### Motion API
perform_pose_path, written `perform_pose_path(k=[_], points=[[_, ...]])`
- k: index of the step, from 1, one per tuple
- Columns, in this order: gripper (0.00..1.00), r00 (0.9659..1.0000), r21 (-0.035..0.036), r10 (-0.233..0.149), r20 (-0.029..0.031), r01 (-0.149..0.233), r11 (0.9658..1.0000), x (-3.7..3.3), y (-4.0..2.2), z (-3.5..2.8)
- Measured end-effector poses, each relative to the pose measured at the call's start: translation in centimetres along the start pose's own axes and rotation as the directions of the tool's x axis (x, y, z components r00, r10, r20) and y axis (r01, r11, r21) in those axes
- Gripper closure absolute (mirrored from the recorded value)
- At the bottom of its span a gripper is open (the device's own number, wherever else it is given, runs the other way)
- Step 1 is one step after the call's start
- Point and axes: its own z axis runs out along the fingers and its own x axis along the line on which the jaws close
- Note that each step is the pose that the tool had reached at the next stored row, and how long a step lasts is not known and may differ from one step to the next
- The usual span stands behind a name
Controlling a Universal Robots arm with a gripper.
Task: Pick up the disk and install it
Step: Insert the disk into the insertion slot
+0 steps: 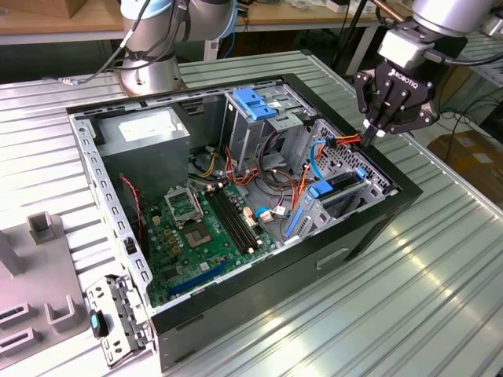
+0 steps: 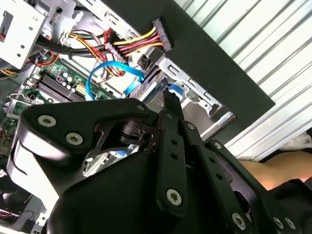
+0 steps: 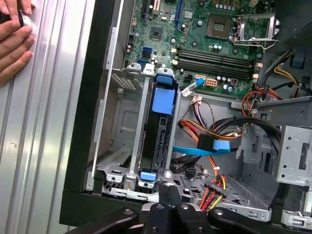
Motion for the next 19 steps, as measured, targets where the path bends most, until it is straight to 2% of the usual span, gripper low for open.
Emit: perform_pose_path(k=[8,11,13,14,16,17,18,19], points=[[0.89,0.9996,0.0007,-0.029,-0.0002,0.029,0.9996,-0.26,-0.34,0.16],[0.89,0.9978,0.0015,-0.067,-0.0004,0.067,0.9978,-0.27,-0.37,0.18],[0.89,0.9911,0.0032,-0.133,-0.0005,0.133,0.9911,-0.27,-0.38,0.24],[0.89,0.9884,0.0036,-0.152,-0.0005,0.152,0.9884,-0.27,-0.37,0.26],[0.89,0.9808,0.0046,-0.195,-0.0008,0.195,0.9808,-0.27,-0.37,0.29],[0.89,0.9754,0.0052,-0.221,-0.0010,0.221,0.9754,-0.27,-0.37,0.30],[0.89,0.9714,0.0056,-0.238,-0.0011,0.238,0.9714,-0.27,-0.37,0.31],[0.89,0.9621,0.0064,-0.273,-0.0014,0.273,0.9621,-0.27,-0.37,0.32]])
